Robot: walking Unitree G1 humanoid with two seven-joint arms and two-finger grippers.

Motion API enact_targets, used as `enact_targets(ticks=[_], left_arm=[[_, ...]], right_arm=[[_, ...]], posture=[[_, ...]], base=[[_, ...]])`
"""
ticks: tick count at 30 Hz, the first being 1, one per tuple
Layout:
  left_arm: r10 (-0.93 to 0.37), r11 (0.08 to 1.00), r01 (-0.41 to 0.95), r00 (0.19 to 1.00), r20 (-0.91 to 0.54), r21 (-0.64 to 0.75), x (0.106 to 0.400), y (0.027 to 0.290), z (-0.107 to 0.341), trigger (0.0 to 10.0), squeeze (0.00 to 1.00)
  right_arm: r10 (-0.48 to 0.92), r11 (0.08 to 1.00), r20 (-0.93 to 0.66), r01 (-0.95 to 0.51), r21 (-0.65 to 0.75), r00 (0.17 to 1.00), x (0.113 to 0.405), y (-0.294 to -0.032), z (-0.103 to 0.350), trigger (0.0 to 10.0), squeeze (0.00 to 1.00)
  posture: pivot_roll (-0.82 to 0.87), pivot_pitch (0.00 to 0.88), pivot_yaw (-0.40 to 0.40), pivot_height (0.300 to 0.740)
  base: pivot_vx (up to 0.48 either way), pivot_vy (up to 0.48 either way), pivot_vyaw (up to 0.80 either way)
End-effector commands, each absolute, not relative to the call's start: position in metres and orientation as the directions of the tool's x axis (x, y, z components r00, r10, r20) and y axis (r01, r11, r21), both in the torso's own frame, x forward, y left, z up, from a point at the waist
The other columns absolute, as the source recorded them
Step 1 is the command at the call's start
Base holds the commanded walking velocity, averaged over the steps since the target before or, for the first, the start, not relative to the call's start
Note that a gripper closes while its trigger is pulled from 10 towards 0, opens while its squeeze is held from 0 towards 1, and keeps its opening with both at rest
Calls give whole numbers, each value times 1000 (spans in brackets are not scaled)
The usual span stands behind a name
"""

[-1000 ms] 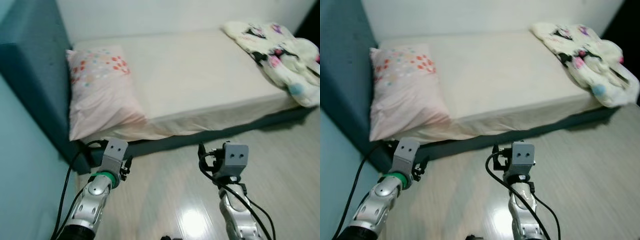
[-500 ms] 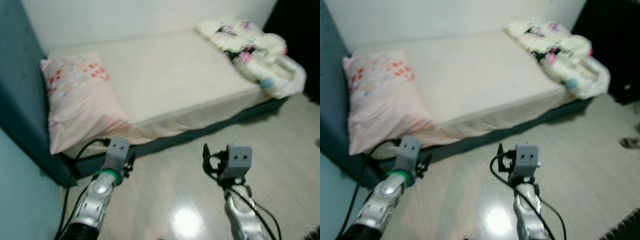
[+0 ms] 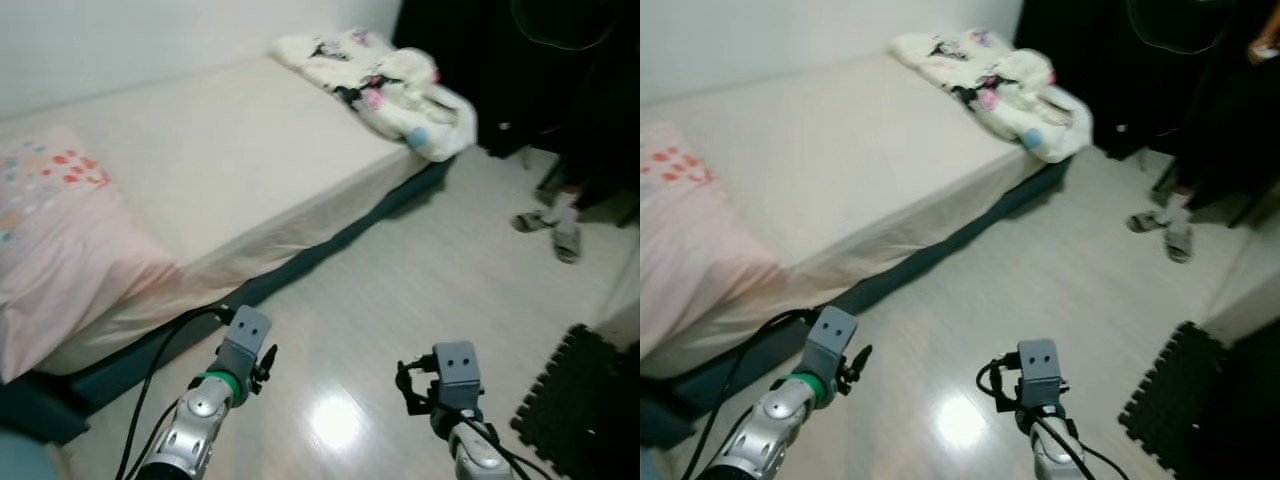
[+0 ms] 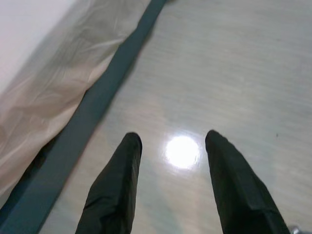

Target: Clean up the room

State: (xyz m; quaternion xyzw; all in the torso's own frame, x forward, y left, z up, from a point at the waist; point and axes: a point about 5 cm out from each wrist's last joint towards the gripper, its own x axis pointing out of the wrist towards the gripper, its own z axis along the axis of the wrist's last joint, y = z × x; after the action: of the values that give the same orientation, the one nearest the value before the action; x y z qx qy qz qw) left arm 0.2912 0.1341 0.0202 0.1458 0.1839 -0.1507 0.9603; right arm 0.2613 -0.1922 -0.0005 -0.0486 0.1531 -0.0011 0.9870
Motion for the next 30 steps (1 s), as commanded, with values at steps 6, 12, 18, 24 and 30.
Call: enact_targets(ticks=[6, 12, 18, 24, 30], left_arm=[[-118, 943, 269, 820, -560, 196, 265, 160, -20, 10000, 0], [-80, 952, 241, 791, -606, 190, 257, 168, -30, 10000, 0], [-88, 945, 257, 797, -598, 203, 257, 166, -31, 10000, 0], [-94, 937, 270, 806, -584, 221, 259, 164, -31, 10000, 0], [-93, 937, 269, 807, -583, 222, 259, 164, -31, 10000, 0]], right_arm=[[-26, 999, -434, 4, -52, 901, 245, -189, -26, 10000, 0], [-4, 1000, -493, -6, -20, 870, 242, -183, -35, 10000, 0], [18, 997, -469, -49, -55, 883, 245, -181, -32, 10000, 0], [-4, 998, -445, -25, -58, 896, 245, -185, -31, 10000, 0], [-9, 998, -451, -23, -66, 893, 245, -184, -32, 10000, 0]], posture=[[6, 0, -33, 734], [23, 0, -34, 734], [15, 9, -34, 734], [17, 18, -32, 734], [17, 18, -32, 734]], base=[[0, 0, -133], [0, 0, -133], [0, 0, -400], [0, 0, -133], [0, 0, -267]])
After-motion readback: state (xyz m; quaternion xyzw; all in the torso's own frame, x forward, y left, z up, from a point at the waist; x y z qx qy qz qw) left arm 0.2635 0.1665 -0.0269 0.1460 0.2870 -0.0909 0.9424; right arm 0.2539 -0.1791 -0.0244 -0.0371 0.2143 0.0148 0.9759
